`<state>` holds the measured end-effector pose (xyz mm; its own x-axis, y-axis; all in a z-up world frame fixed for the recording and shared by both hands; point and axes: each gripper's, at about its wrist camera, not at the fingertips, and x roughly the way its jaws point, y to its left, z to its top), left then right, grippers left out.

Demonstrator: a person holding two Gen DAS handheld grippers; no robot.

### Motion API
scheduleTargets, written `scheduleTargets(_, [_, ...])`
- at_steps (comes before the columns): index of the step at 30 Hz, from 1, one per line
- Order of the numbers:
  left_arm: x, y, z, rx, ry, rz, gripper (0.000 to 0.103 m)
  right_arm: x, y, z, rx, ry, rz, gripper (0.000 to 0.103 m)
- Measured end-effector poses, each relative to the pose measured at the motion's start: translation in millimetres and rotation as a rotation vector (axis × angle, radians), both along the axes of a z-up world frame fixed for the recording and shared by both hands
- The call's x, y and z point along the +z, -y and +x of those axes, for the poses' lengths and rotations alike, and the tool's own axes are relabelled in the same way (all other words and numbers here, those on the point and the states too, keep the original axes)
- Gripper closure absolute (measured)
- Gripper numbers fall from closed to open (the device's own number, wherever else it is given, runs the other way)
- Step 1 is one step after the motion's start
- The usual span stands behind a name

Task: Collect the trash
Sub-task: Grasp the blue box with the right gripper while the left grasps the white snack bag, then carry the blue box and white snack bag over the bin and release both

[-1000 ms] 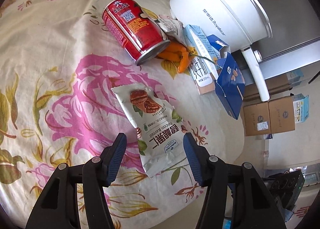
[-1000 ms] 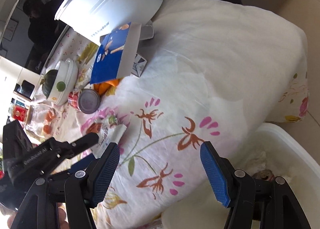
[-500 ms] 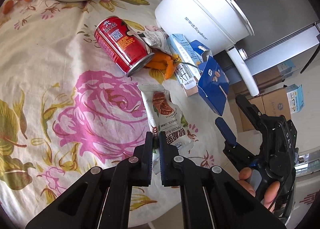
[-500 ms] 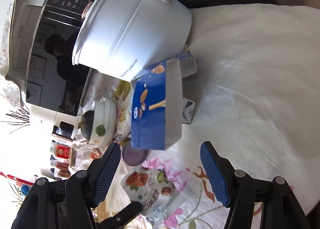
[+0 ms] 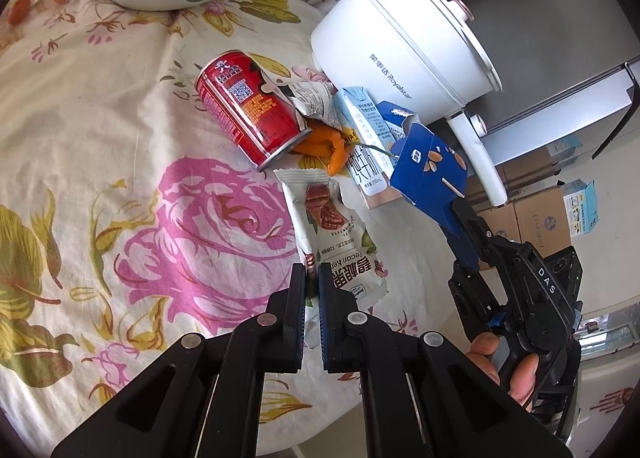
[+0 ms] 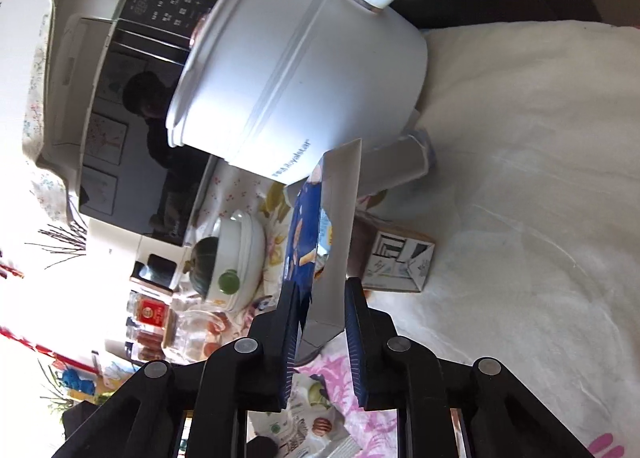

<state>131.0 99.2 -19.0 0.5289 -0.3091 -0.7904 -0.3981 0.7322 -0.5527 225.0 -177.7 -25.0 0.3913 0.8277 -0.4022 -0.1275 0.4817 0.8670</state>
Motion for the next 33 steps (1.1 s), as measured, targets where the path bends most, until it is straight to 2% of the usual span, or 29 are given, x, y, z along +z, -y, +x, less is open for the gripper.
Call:
scheduleTargets(3, [1.6,-1.2,-1.4,0.0,0.011,-0.009,0.098,12.8,-1.3,-4.8,0.007,0.035,-0.049,0.087])
scheduleTargets(13, [21.0,-5.8,-7.3,-0.019,0.07,-0.008,0.098,31.6,19.7,-32.5,0.015,0.075,-0.084,0.088])
scheduleTargets(16, [28.7,-4.5,-8.9,-0.03,0.088,0.017,0.098,43.7,31.2,-43.5,0.028,0.106,-0.105,0.088])
scheduleTargets(19, [29.6,0.4,-10.3,-0.05,0.095,-0.006,0.098,52.0,48.1,-55.7,0.026,0.123,-0.127,0.088])
scheduleTargets(24, [30.6,31.5,-15.9,-0.14,0.109,0.019,0.098,52.7,77.2,-76.1,0.011,0.092,-0.209,0.088])
scheduleTargets(27, [25.2,61.8,-21.9,-0.239,0.1,0.011,0.098,49.3,100.6,-86.0,-0.005,0.029,-0.274,0.088])
scheduleTargets(30, [20.9,84.8,-26.5,-0.321,0.093,-0.005,0.098,49.3,125.1,-92.4,-0.03,-0.022,-0.289,0.088])
scheduleTargets(33, [21.4,101.2,-30.5,-0.378,0.104,0.024,0.098,55.3,141.9,-100.7,-0.049,-0.025,-0.284,0.088])
